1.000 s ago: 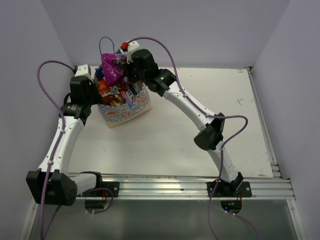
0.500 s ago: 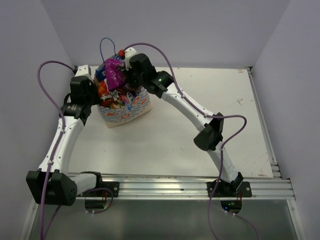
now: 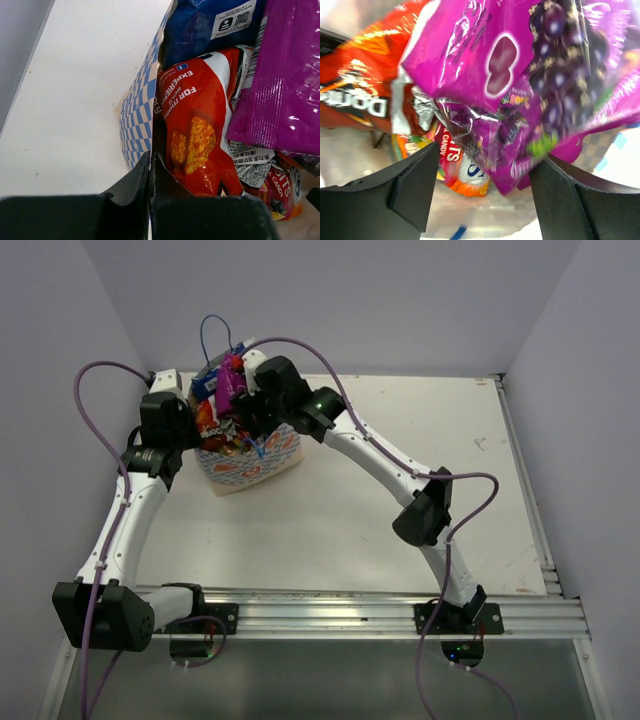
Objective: Place the snacks into the paper bag
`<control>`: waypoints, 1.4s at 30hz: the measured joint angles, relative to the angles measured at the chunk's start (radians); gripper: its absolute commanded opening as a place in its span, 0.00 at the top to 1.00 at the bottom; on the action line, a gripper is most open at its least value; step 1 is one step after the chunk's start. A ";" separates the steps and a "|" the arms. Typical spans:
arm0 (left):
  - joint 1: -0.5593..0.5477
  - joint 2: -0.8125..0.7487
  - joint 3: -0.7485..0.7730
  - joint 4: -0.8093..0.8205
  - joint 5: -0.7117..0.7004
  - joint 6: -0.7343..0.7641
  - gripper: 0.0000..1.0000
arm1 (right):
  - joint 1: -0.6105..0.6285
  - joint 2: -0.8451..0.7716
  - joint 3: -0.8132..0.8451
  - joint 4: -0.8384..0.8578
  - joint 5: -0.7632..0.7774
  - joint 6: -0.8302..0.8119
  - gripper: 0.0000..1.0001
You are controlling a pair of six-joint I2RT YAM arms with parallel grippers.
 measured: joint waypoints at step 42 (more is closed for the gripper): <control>0.000 0.000 0.000 0.007 -0.007 0.000 1.00 | -0.104 -0.106 -0.224 0.142 0.202 0.021 0.77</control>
